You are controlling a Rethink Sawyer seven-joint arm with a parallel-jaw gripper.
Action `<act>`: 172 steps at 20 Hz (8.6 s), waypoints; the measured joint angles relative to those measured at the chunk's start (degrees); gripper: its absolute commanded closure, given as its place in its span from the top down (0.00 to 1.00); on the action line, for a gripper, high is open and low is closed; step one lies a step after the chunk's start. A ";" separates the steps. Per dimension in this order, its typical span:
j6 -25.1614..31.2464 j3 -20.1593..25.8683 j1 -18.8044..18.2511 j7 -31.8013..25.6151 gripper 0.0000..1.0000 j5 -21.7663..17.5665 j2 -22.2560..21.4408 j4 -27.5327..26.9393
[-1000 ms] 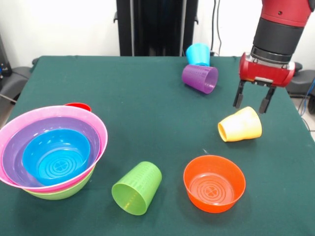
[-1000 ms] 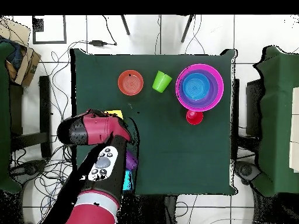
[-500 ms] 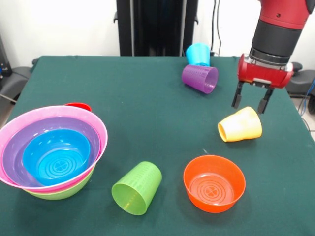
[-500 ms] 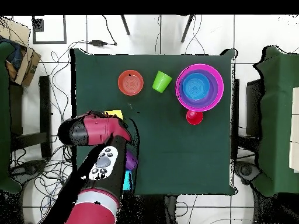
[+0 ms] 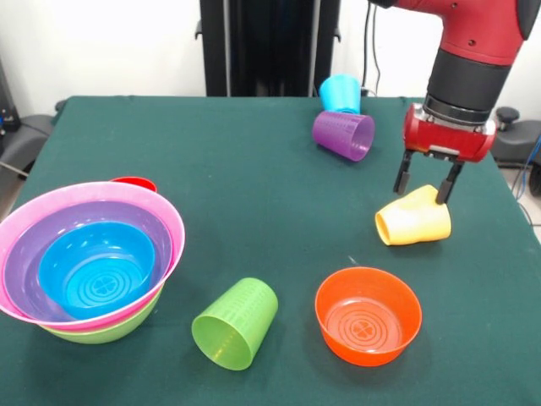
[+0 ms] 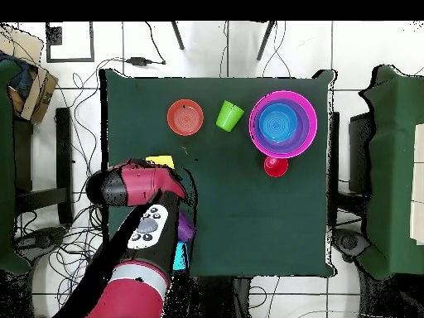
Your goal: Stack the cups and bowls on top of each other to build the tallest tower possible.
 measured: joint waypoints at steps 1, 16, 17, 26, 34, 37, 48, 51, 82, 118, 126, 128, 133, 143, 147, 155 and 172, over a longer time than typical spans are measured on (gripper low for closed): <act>-0.13 -0.01 0.03 0.00 1.00 0.01 0.16 -0.08; -0.24 -0.96 2.59 0.00 1.00 0.01 0.27 -0.22; -0.24 -1.03 2.93 0.00 1.00 0.01 0.27 -0.22; -0.24 -1.08 4.07 0.00 1.00 0.71 0.27 -0.21; -0.24 -1.09 4.07 0.00 1.00 1.52 0.78 -0.22; -0.20 -1.36 4.09 0.00 1.00 1.66 1.67 -0.22; -0.24 -2.29 3.99 0.00 1.00 1.72 4.92 -0.55; -0.25 -2.29 3.94 0.00 1.00 1.72 5.89 -0.58; -0.24 -2.68 3.89 0.00 0.00 1.72 7.84 -2.38; 0.27 -3.35 4.14 0.00 1.00 2.19 8.37 -6.39; 3.95 -3.37 4.17 0.00 1.00 3.19 9.39 -11.95; 4.75 -3.40 4.17 0.00 1.00 3.51 9.59 -13.29; 6.21 -3.59 4.29 0.00 1.00 4.02 10.05 -15.42; 6.37 -3.82 4.53 0.00 1.00 4.05 10.65 -16.85; 6.37 -3.92 4.59 0.00 1.00 4.05 10.77 -16.86; 6.37 -4.42 4.66 0.00 1.00 4.19 11.10 -16.89; 6.37 -4.45 1.12 0.00 1.00 4.18 11.13 -16.89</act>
